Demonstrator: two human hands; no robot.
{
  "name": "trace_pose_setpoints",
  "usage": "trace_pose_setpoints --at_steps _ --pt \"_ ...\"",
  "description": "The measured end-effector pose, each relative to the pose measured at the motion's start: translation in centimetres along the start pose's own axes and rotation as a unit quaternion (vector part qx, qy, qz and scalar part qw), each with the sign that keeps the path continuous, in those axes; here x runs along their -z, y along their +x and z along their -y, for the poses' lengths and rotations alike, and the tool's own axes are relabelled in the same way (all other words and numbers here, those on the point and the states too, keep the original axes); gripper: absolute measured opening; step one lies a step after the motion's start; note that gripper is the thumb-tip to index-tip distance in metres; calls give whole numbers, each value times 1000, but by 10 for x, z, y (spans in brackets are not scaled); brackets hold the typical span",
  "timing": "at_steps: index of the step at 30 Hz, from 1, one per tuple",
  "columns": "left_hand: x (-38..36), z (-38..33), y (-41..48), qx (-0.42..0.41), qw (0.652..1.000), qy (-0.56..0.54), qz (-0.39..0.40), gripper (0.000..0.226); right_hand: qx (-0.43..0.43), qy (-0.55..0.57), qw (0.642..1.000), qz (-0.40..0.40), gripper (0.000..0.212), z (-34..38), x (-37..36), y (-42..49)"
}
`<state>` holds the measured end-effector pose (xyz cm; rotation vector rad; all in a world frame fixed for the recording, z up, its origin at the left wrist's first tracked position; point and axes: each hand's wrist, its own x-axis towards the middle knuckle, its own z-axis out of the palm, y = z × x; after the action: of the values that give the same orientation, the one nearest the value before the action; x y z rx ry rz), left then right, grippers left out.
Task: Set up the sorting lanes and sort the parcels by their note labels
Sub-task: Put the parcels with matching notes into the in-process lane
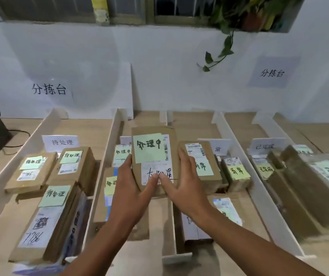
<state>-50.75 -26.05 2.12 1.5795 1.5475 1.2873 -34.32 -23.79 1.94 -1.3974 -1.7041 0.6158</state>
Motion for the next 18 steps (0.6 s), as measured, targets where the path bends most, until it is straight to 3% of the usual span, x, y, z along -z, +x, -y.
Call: trace_pose_setpoints --at_steps 5,13,18 --pt "-12 33 45 39 998 25 44 73 -26 -6 1000 6 86 -34 -26 33" --pt "-33 98 123 173 978 23 114 63 -93 -96 987 85 90 -93 -81 91" --pt "-48 128 158 189 958 112 185 65 -96 -197 971 90 92 -124 -105 112"
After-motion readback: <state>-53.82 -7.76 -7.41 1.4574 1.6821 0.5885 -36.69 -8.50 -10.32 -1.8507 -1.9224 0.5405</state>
